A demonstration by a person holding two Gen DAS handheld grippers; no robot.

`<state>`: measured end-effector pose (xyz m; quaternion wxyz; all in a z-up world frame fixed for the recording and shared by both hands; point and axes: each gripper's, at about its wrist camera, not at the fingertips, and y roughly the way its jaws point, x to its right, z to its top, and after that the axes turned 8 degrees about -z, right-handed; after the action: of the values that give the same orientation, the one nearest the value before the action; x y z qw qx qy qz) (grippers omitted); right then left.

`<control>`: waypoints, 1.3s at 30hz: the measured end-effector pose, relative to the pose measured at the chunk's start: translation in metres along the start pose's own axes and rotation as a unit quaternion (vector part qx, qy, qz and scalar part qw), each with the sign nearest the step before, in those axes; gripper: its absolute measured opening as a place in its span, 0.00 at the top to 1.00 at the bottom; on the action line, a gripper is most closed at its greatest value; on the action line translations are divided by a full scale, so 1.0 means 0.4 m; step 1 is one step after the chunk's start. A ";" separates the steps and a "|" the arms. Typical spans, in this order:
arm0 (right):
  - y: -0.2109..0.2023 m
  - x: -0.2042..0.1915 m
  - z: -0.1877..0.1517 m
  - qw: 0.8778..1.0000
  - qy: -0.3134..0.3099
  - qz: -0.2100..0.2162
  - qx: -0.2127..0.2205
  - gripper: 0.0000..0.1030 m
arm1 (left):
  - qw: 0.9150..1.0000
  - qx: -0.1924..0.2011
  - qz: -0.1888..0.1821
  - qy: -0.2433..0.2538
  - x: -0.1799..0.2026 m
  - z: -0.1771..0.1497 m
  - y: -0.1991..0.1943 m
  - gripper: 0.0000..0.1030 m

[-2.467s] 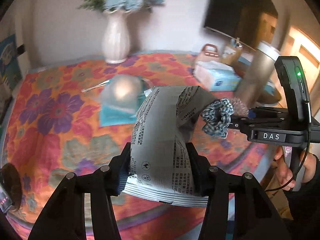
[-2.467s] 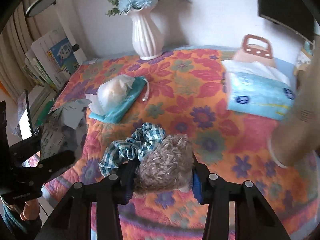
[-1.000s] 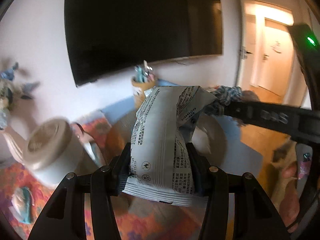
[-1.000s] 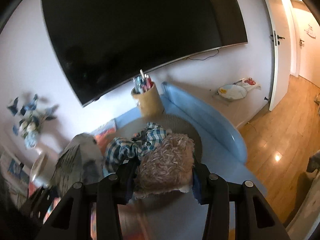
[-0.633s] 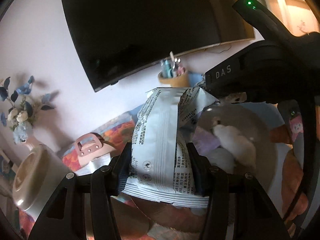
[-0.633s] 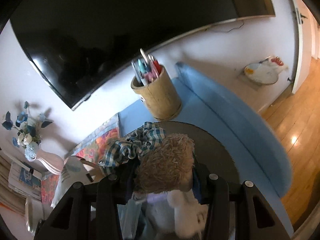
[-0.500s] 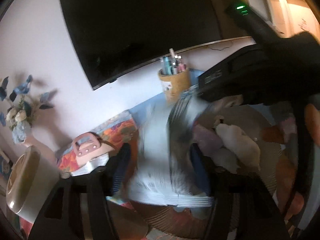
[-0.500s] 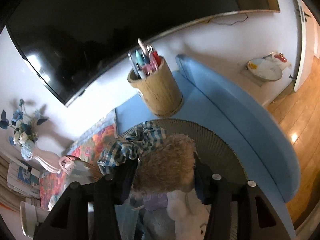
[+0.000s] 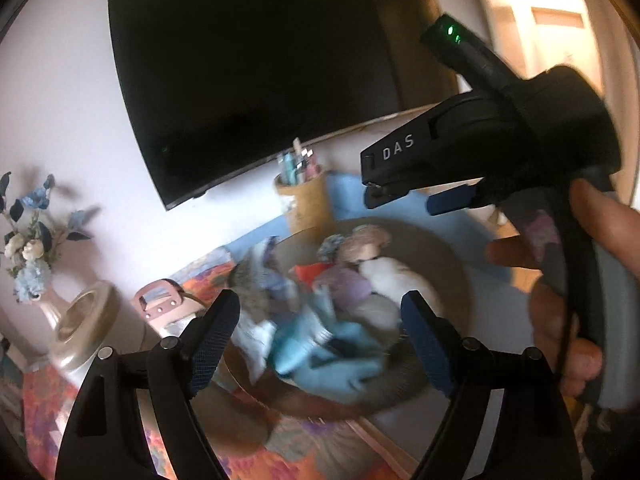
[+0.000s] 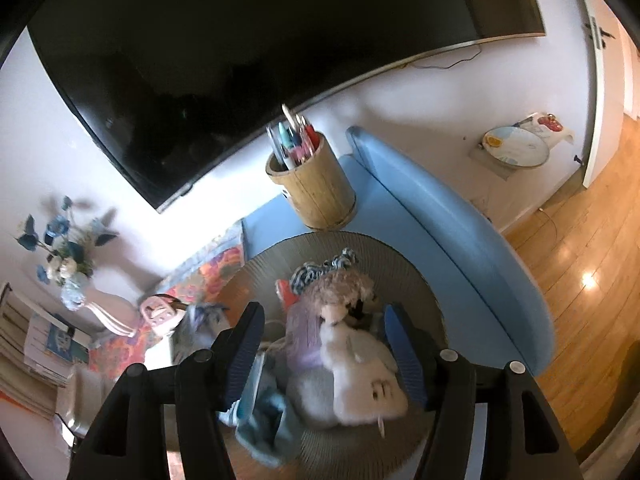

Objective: Organize soft objects
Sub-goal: 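Open both grippers to drop the packet and scrunchie into the basket, then move both tools back over the quilt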

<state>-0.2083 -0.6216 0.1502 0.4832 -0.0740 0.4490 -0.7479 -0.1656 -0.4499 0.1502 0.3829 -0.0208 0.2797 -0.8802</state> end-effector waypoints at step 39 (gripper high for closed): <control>0.118 -0.979 -0.661 0.914 -0.359 0.151 -0.112 0.29 | 0.960 -0.113 -0.029 -0.256 -1.018 -0.510 -0.244 0.01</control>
<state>-0.1169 -0.1602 0.0868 0.7078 -0.3223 0.3323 -0.5336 0.0062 -0.0197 0.1003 0.4113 -0.2966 0.2696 -0.8186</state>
